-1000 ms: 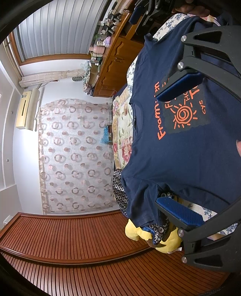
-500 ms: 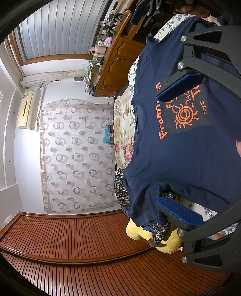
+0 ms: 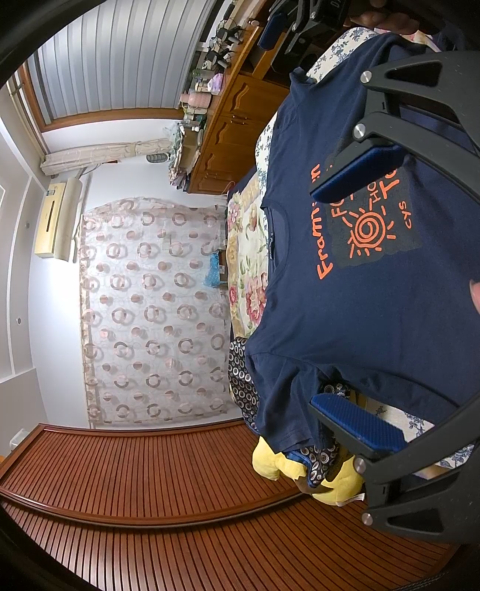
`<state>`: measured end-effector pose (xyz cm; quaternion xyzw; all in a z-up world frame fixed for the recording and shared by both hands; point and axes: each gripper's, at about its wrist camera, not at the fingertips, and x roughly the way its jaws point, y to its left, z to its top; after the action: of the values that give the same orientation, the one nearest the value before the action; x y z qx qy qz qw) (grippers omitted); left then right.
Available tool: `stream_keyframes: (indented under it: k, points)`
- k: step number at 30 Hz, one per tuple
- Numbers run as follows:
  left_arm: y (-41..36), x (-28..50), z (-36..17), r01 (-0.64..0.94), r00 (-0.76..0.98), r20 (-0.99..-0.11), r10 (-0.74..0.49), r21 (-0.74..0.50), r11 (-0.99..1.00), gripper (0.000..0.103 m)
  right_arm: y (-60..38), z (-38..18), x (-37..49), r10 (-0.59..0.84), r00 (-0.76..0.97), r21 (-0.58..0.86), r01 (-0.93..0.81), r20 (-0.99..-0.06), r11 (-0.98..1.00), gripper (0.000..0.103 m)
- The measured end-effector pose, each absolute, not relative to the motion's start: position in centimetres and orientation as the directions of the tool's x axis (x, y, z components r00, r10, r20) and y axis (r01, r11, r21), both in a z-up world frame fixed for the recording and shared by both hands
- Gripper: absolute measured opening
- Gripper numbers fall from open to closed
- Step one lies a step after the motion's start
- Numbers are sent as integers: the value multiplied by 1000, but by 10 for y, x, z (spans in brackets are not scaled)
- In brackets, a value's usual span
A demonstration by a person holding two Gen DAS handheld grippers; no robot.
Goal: Fold small clothes
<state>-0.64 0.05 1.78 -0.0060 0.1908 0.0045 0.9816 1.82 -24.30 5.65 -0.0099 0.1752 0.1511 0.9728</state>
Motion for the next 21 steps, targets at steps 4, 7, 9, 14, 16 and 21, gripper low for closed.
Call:
stream_keyframes:
  k: [4, 7, 9, 14, 16, 21]
  points:
    - [0, -6, 18, -13, 927, -374, 8, -10, 1000, 103, -243, 57, 18, 290, 893, 34, -296, -344, 954, 103]
    - [0, -7, 18, -13, 927, -374, 9, -8, 1000, 103, -243, 57, 18, 290, 893, 33, -297, -344, 954, 103]
    - [0, -7, 20, -13, 927, -374, 9, -8, 1000, 103, -242, 57, 18, 290, 893, 34, -297, -344, 954, 103]
    - [0, -6, 22, -13, 927, -376, 8, -10, 1000, 103, -242, 57, 18, 291, 893, 34, -298, -344, 954, 103]
    - [-1, -9, 28, -14, 925, -380, 8, -13, 1000, 103, -242, 56, 18, 293, 891, 35, -300, -347, 953, 103]
    - [2, -4, 26, -19, 914, -404, 13, -11, 1000, 103, -241, 51, 24, 303, 881, 38, -311, -364, 950, 103]
